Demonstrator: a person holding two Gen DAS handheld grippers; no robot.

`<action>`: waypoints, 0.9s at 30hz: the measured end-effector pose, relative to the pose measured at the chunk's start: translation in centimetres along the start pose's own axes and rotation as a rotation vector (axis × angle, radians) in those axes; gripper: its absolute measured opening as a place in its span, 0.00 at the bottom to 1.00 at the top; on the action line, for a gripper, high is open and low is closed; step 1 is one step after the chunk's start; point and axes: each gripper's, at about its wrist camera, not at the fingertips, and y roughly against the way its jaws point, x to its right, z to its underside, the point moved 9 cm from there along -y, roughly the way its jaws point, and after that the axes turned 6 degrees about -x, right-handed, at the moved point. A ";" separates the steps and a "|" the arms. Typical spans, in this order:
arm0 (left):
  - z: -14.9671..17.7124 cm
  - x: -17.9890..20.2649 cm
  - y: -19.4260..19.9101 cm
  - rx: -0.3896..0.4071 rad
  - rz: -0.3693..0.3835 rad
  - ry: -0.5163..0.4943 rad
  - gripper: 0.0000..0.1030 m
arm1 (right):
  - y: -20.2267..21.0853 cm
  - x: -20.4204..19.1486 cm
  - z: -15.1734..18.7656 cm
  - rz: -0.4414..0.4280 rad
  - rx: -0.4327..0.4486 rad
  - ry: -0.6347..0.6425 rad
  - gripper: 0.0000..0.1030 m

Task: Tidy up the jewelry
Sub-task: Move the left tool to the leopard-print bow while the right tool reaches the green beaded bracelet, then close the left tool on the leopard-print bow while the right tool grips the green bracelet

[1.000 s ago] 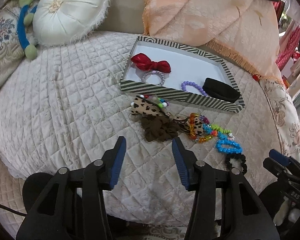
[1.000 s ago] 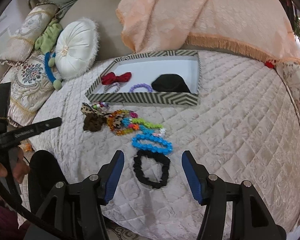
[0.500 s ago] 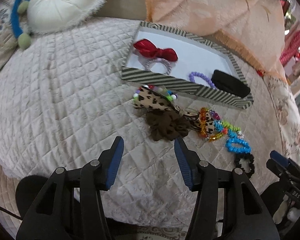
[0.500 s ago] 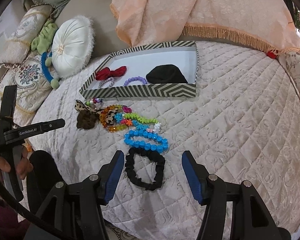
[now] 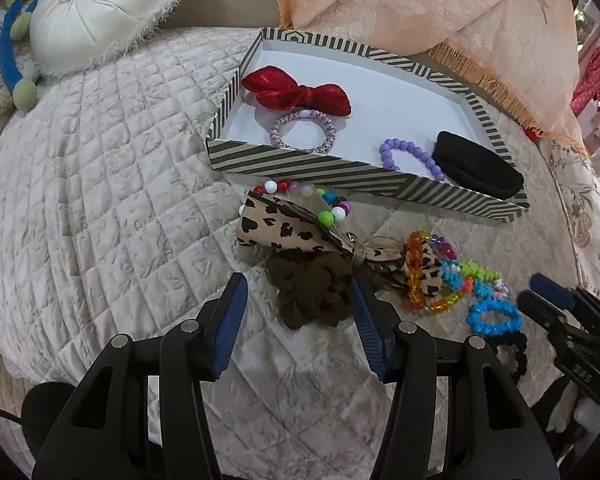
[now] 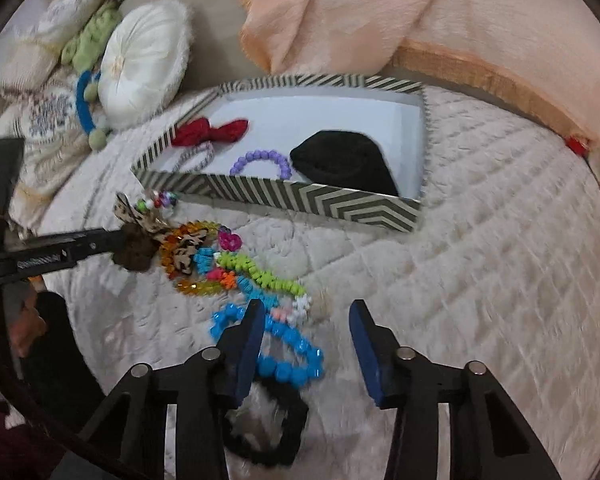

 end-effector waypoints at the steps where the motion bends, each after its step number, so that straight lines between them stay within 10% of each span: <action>1: -0.1 0.0 -0.2 -0.003 0.002 -0.001 0.51 | -0.6 -0.2 -0.2 0.000 -0.015 0.019 0.39; 10: -0.8 0.8 -2.4 -0.024 0.014 -0.025 0.52 | -3.3 -0.7 -1.1 -0.016 -0.020 0.082 0.14; 16: -1.6 1.3 -2.6 -0.007 0.089 -0.004 0.23 | -1.1 0.5 -1.2 -0.019 0.030 0.025 0.11; 27: -1.7 -0.3 5.1 0.158 0.061 0.001 0.18 | 6.3 0.9 -2.9 -0.014 0.186 -0.009 0.11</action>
